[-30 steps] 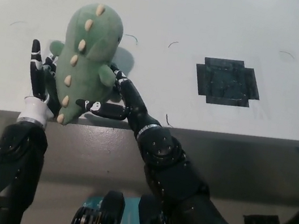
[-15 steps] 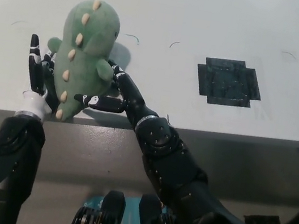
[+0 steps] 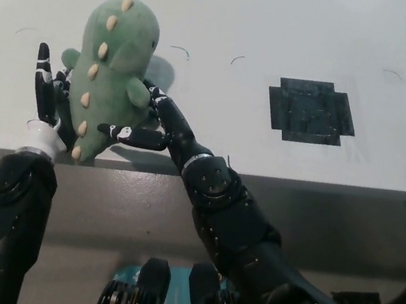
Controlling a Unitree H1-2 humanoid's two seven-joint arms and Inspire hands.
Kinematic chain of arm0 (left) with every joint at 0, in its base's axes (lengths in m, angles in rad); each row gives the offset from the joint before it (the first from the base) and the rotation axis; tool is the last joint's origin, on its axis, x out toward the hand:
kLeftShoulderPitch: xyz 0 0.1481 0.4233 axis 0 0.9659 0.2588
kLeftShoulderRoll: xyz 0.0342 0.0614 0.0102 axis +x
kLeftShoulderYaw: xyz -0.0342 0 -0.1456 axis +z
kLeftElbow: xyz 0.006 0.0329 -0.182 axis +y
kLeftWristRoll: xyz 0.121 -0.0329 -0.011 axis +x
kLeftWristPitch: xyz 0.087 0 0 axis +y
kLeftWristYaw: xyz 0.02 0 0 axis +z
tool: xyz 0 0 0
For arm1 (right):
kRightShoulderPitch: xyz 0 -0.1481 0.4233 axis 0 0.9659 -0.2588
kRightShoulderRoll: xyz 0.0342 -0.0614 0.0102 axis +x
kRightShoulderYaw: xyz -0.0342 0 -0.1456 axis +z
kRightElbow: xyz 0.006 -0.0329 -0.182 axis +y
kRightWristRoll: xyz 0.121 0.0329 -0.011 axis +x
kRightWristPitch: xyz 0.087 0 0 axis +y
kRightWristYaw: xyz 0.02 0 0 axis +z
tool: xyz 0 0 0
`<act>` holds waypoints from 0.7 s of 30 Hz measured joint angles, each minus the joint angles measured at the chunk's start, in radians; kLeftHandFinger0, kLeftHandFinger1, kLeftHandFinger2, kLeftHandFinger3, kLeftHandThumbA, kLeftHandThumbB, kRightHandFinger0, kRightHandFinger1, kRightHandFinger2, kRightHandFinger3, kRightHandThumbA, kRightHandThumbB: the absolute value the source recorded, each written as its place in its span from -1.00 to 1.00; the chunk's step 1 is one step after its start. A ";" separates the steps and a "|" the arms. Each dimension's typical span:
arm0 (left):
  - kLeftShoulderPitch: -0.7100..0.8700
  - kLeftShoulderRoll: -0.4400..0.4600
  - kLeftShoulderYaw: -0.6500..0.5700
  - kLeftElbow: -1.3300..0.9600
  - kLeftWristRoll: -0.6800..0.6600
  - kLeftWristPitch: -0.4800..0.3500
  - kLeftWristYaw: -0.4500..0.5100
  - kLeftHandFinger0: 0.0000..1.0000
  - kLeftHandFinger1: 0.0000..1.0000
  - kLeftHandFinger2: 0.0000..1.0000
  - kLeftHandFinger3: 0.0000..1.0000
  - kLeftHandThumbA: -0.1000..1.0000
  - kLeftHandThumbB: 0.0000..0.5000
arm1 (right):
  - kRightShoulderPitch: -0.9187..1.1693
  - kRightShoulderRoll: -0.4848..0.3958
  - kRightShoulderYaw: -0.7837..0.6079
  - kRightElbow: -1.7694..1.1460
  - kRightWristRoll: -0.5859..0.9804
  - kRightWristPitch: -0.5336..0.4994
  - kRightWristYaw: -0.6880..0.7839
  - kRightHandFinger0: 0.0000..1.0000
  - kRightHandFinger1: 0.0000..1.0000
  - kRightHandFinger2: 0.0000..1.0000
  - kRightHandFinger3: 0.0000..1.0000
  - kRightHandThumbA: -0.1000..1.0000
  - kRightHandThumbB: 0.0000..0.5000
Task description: Use both hands to pick up a dinasour on the right side and move it to the left side
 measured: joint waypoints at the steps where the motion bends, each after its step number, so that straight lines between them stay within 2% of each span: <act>1: -0.001 0.000 0.000 0.000 0.000 0.001 0.000 1.00 1.00 1.00 1.00 1.00 0.51 | 0.000 -0.001 -0.003 0.000 0.000 -0.002 0.004 1.00 1.00 1.00 1.00 1.00 -0.21; 2: -0.002 0.000 0.000 0.000 0.001 0.002 0.000 1.00 1.00 1.00 1.00 1.00 0.53 | 0.000 -0.002 -0.006 0.000 0.000 -0.003 0.006 1.00 1.00 1.00 1.00 1.00 -0.18; 3: -0.002 0.000 -0.002 -0.001 0.004 0.003 0.001 1.00 1.00 1.00 1.00 1.00 0.50 | 0.000 -0.004 -0.008 0.000 0.000 -0.006 0.007 1.00 1.00 1.00 1.00 1.00 -0.04; 4: -0.002 0.001 -0.003 -0.001 0.005 0.004 0.001 1.00 1.00 1.00 1.00 1.00 0.47 | 0.000 -0.005 -0.009 0.000 0.000 -0.008 0.009 1.00 1.00 1.00 1.00 1.00 0.01; 6: -0.002 0.003 -0.008 -0.002 0.010 0.004 0.002 1.00 1.00 1.00 1.00 1.00 0.48 | -0.004 -0.007 -0.016 0.006 0.001 -0.011 0.014 1.00 1.00 1.00 1.00 1.00 -0.20; 9: -0.002 0.007 -0.018 -0.002 0.020 0.004 0.003 1.00 1.00 1.00 1.00 1.00 0.36 | -0.012 -0.010 -0.029 0.012 0.002 -0.013 0.023 1.00 1.00 1.00 1.00 1.00 -0.30; 10: -0.002 0.009 -0.021 -0.002 0.021 0.004 0.003 1.00 1.00 1.00 1.00 1.00 0.31 | -0.015 -0.012 -0.032 0.012 0.002 -0.013 0.025 1.00 1.00 1.00 1.00 1.00 -0.24; 11: -0.002 0.010 -0.021 -0.002 0.021 0.004 0.000 1.00 1.00 1.00 1.00 1.00 0.36 | -0.017 -0.016 -0.034 0.011 0.002 -0.013 0.028 1.00 1.00 1.00 1.00 1.00 -0.32; 15: -0.002 0.013 -0.021 -0.002 0.021 0.003 -0.010 1.00 1.00 1.00 1.00 1.00 0.44 | -0.025 -0.033 -0.050 0.007 0.005 -0.019 0.043 1.00 1.00 1.00 1.00 1.00 -0.32; 19: -0.002 0.020 -0.025 -0.002 0.021 0.003 -0.025 1.00 1.00 1.00 1.00 1.00 0.42 | -0.026 -0.046 -0.065 0.005 0.005 -0.024 0.056 1.00 1.00 1.00 1.00 1.00 -0.23; 20: -0.002 0.022 -0.025 -0.002 0.021 0.003 -0.029 1.00 1.00 1.00 1.00 1.00 0.38 | -0.026 -0.049 -0.065 0.005 0.004 -0.024 0.058 1.00 1.00 1.00 1.00 1.00 -0.37; 21: -0.002 0.023 -0.027 -0.002 0.022 0.003 -0.031 1.00 1.00 1.00 1.00 1.00 0.39 | -0.027 -0.053 -0.065 0.003 0.002 -0.024 0.059 1.00 1.00 1.00 1.00 1.00 -0.37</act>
